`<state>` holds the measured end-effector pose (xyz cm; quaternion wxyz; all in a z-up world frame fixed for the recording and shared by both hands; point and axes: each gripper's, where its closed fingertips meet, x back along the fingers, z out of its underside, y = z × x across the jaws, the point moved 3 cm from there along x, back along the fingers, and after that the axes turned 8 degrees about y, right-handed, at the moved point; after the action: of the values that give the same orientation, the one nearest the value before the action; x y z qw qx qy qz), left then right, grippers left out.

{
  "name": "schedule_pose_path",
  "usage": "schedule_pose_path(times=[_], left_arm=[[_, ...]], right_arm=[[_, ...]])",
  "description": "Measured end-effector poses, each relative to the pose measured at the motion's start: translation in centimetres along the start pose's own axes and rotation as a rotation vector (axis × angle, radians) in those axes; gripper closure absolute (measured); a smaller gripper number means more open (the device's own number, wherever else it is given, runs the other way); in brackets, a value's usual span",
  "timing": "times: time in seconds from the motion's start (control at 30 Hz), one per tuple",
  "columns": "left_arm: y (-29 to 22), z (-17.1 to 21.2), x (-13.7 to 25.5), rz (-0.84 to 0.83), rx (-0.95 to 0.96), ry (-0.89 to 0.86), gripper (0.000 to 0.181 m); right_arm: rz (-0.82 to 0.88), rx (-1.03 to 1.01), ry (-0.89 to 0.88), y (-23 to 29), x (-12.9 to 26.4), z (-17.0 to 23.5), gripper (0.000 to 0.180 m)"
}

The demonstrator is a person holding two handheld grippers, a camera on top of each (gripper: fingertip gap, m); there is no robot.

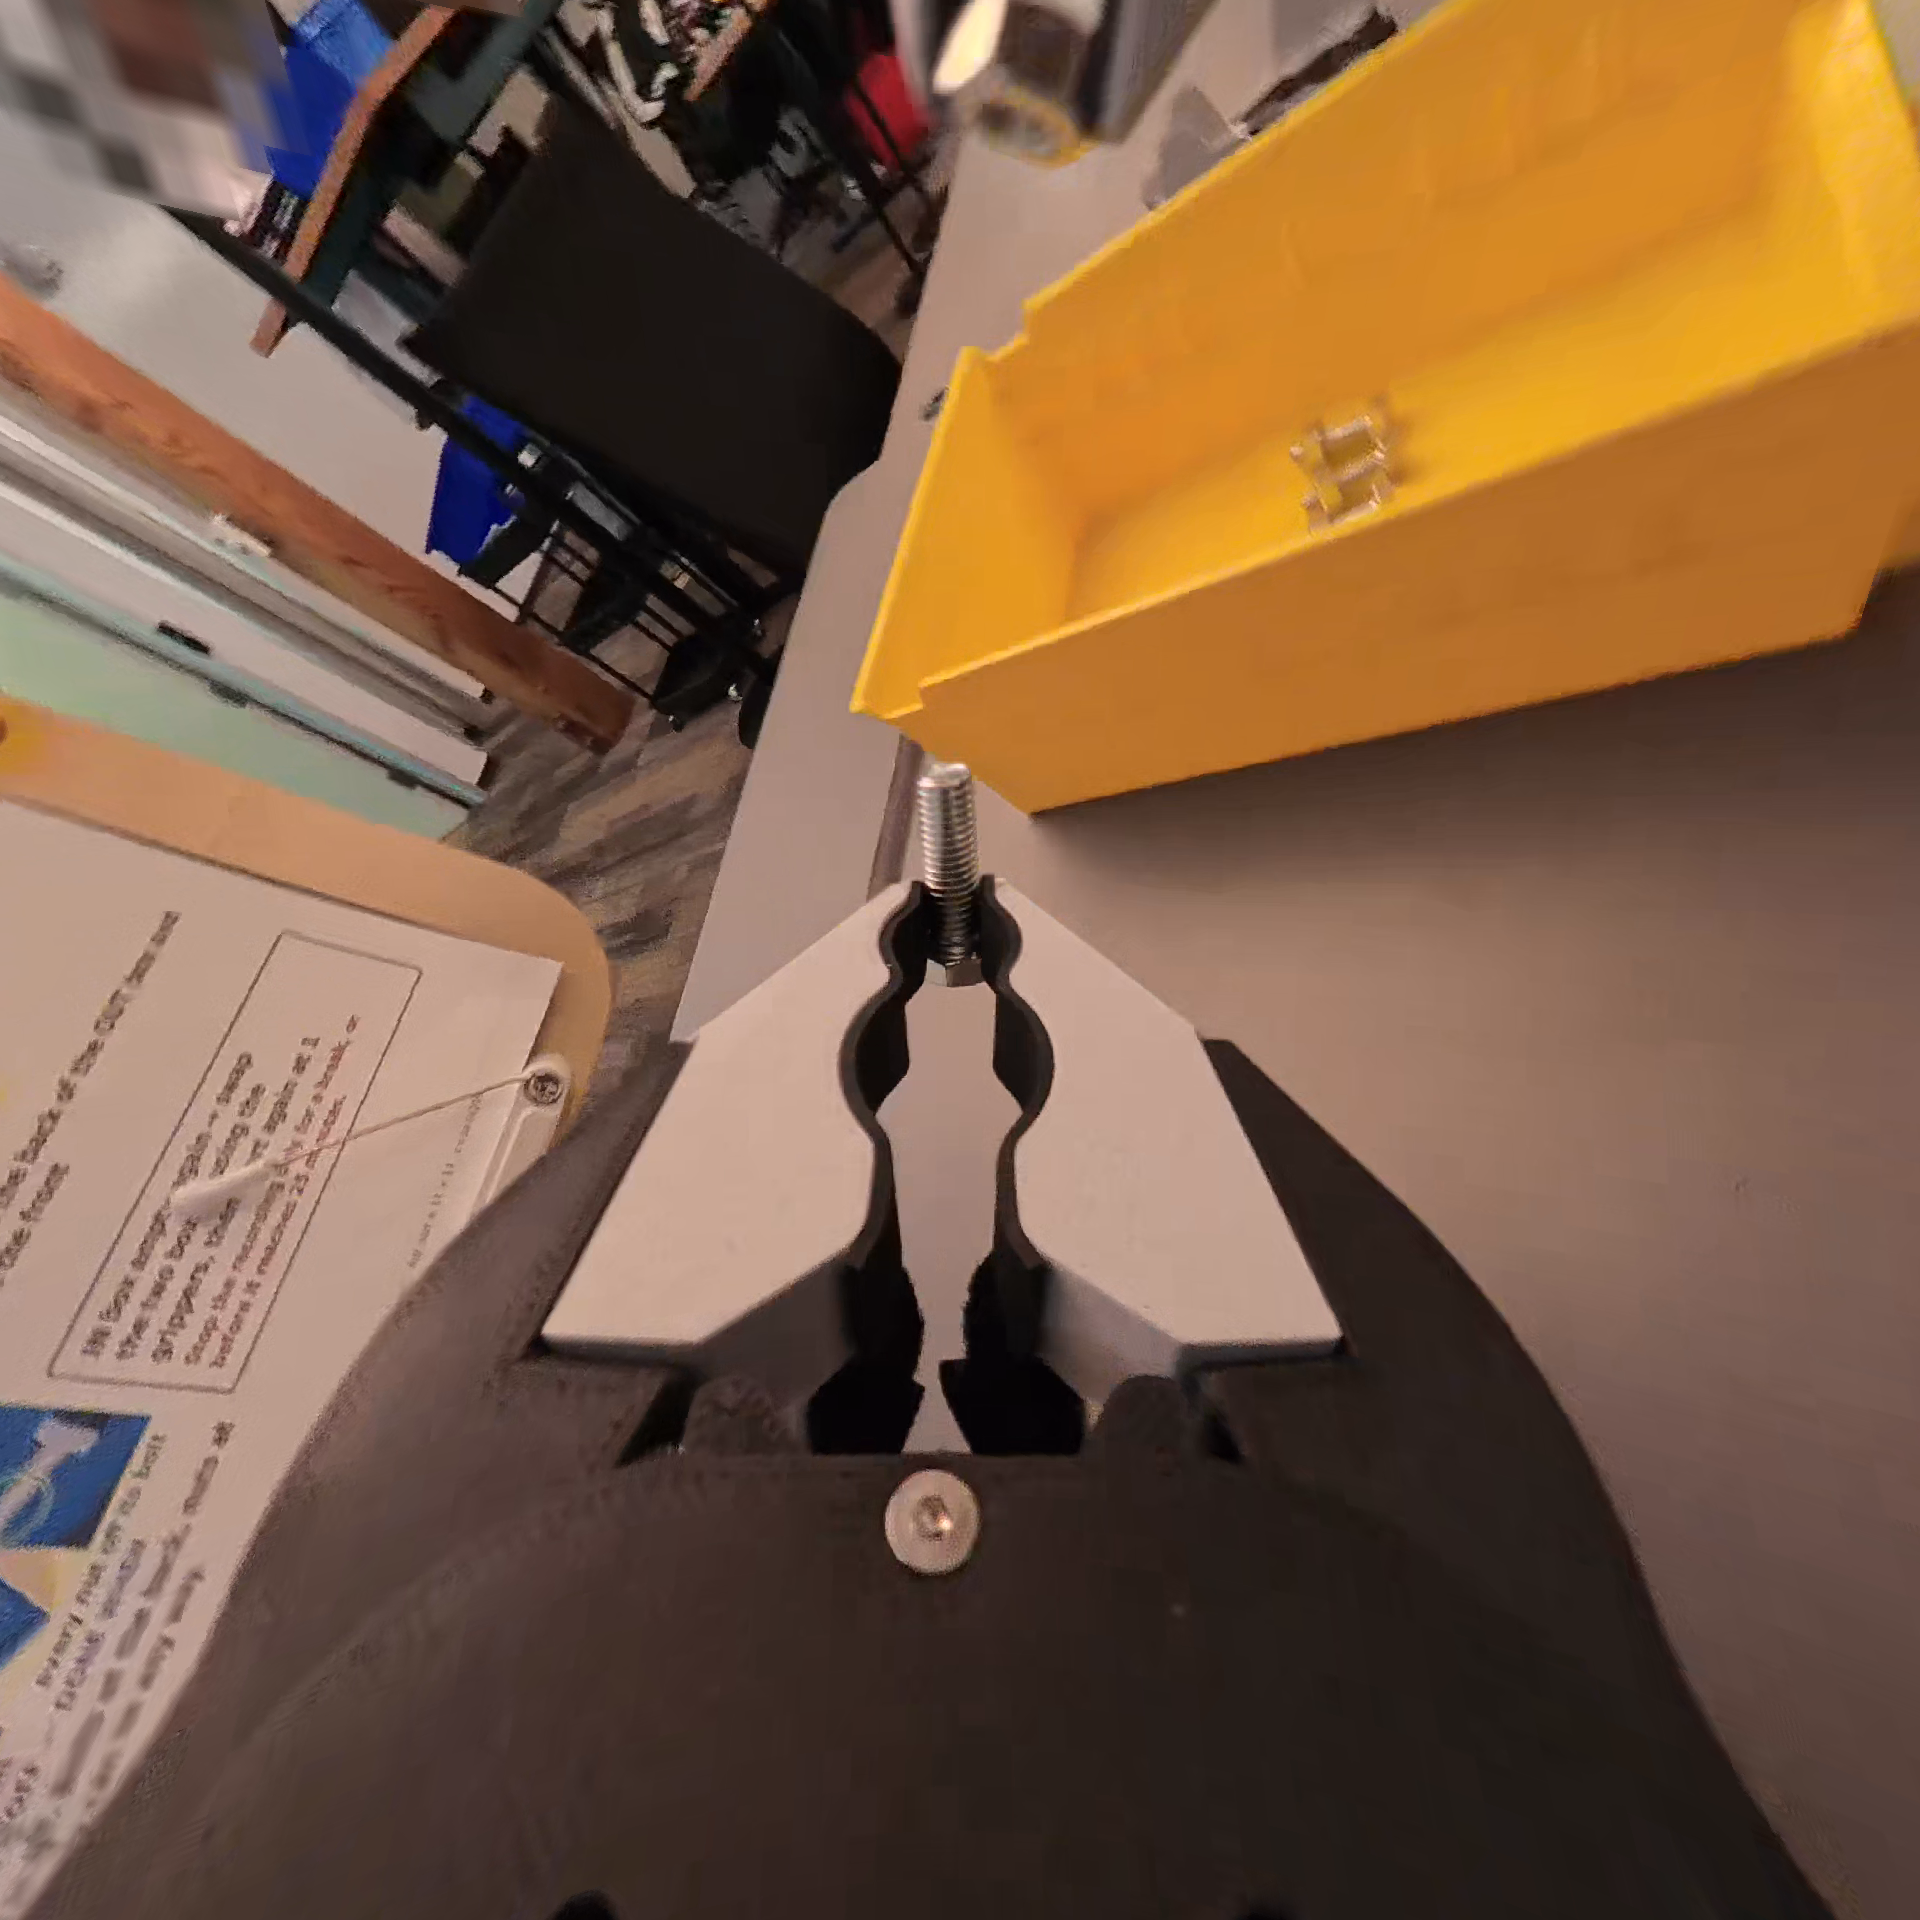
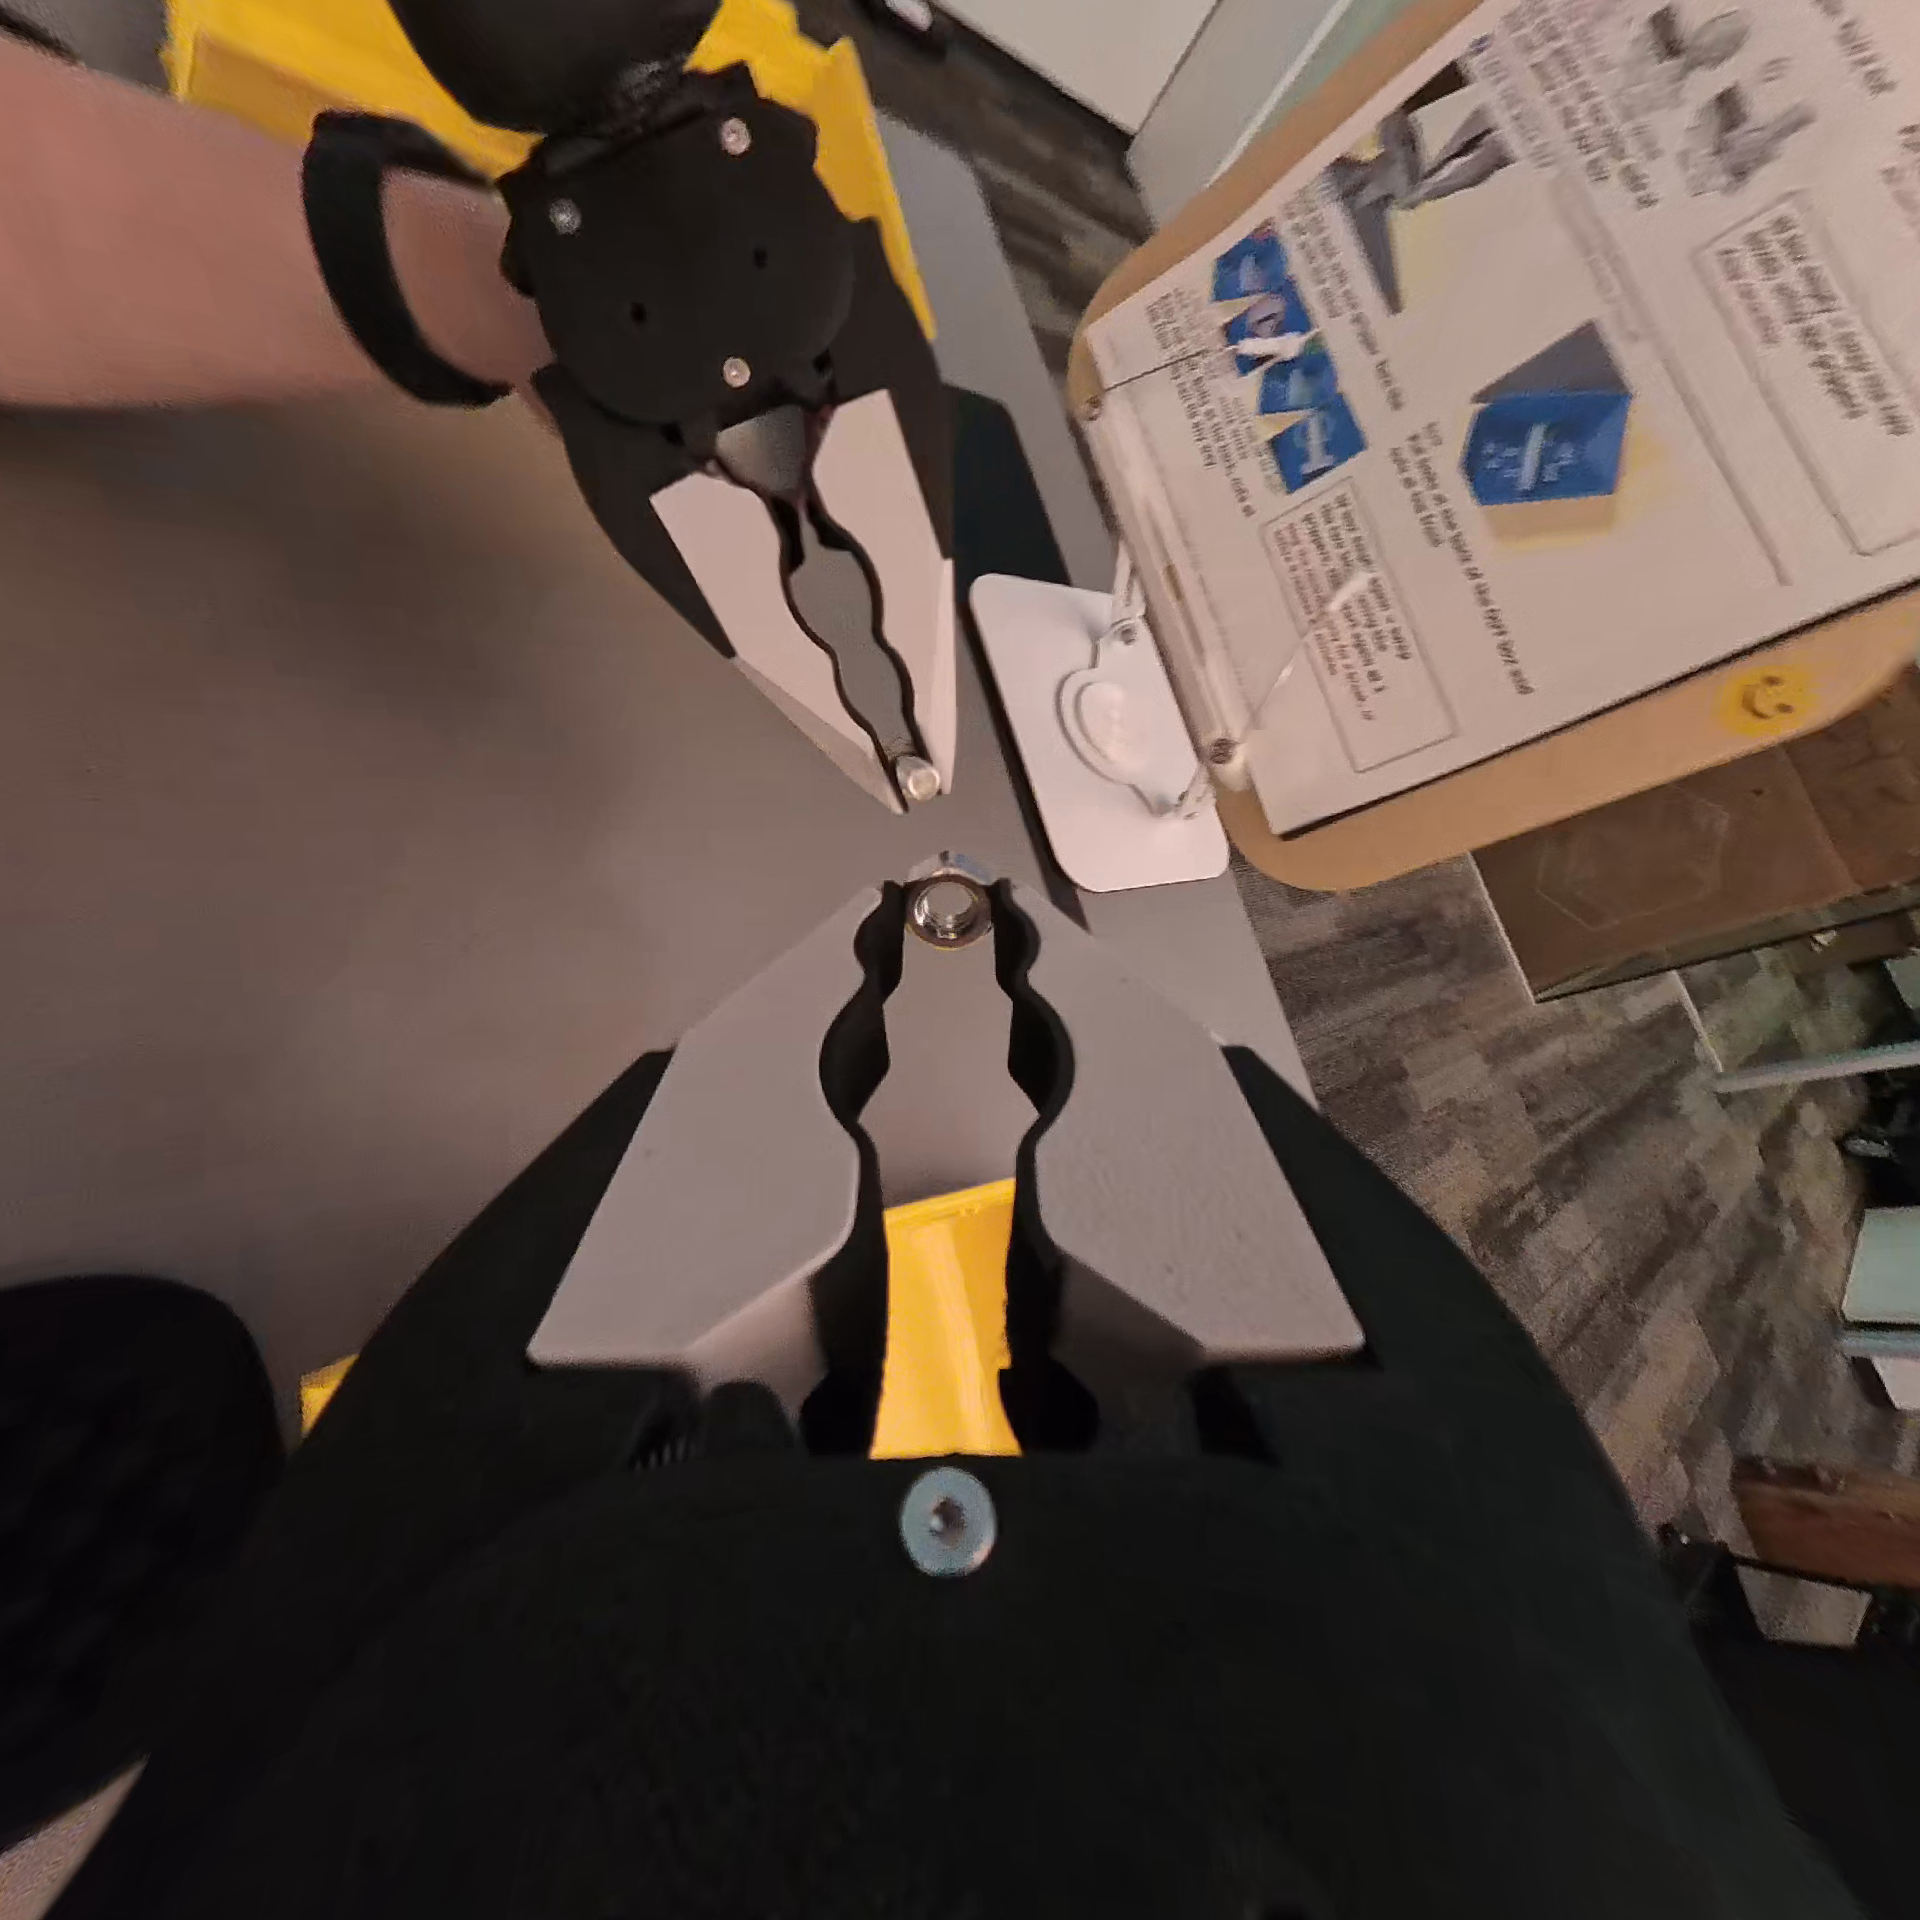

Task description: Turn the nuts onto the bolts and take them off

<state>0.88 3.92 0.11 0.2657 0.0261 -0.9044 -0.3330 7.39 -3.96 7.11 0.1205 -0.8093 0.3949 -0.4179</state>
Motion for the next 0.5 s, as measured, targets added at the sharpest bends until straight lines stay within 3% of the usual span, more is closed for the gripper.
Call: schedule_pose_path(times=[0.13, 0.3, 0.5], left_arm=[[-1.7, 1.0, -0.5, 0.04, -0.139, 0.049, 0.173], [-2.3, 0.8, -0.6, 0.073, -0.154, 0.022, 0.174], [-2.9, 0.1, -0.3, 0.099, -0.179, -0.023, 0.174]], right_arm=[[-0.069, 0.081, 0.078, 1.5, -2.5, 0.2, 0.163], [-0.084, 0.179, 0.185, 2.7, -4.9, 0.5, 0.163], [-0.097, 0.243, 0.196, 3.5, -6.1, 0.1, 0.163]])
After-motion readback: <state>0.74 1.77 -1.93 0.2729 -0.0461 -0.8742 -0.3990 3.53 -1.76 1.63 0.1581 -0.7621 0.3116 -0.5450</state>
